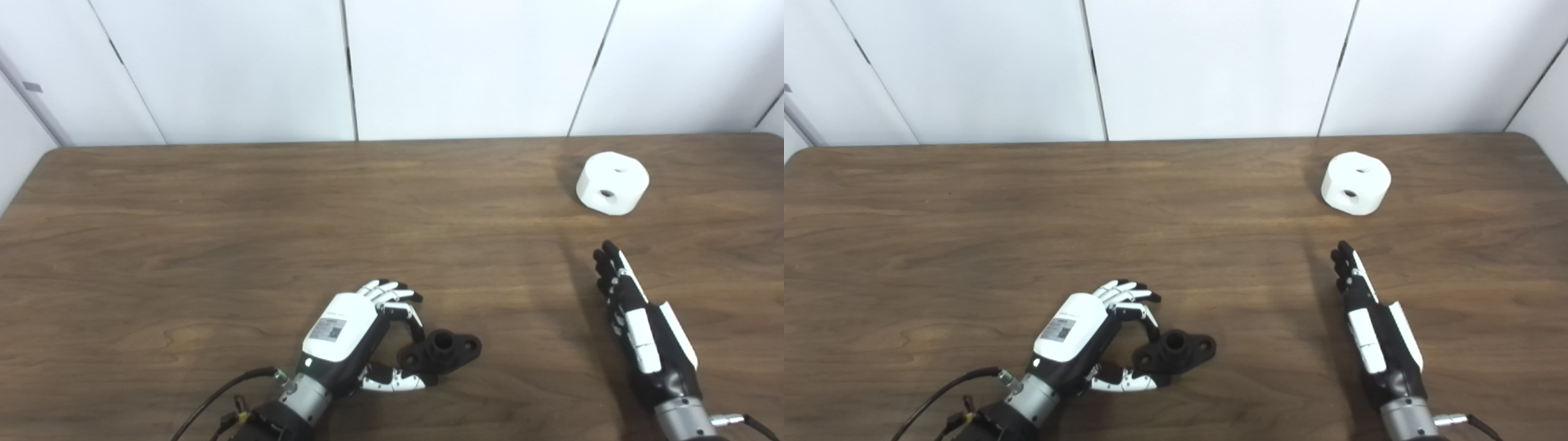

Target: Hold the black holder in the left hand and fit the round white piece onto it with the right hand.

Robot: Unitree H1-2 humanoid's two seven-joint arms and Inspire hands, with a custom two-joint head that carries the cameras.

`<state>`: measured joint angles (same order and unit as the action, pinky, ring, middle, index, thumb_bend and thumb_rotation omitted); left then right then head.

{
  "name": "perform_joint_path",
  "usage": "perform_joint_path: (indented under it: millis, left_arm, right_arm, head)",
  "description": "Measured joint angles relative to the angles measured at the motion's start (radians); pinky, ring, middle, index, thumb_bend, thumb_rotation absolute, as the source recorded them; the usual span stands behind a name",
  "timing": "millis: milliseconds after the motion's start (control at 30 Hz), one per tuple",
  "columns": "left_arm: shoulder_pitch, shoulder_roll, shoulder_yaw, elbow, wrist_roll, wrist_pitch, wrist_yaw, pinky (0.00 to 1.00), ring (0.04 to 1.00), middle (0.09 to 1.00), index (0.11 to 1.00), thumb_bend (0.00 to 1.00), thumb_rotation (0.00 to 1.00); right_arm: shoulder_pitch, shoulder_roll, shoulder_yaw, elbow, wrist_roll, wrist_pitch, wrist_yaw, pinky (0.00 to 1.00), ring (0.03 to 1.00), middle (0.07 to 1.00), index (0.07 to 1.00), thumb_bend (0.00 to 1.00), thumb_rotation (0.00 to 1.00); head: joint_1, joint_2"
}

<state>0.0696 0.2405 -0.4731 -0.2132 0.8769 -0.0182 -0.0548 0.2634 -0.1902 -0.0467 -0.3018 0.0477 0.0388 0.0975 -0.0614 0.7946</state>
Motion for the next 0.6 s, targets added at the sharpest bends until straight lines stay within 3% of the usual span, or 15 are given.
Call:
perform_joint_path:
  millis: [333,600]
  left_arm:
    - [0.006,-0.002,0.002,-0.009,0.051,0.002,0.0,0.88,0.87,0.803,0.49,0.52,0.05]
    - [0.009,-0.006,0.007,-0.011,0.051,0.003,0.0,0.88,0.867,0.803,0.49,0.52,0.05]
  right_arm:
    - [0.002,-0.004,0.0,-0.001,0.009,-0.002,0.003,1.0,1.0,0.985,1.0,0.69,1.0]
    - [0.006,-0.01,-0.013,-0.023,0.035,0.009,0.005,1.0,0.995,0.971,0.997,0.58,0.99]
  head:
    - [0.006,-0.002]
    - [-0.009,-0.015]
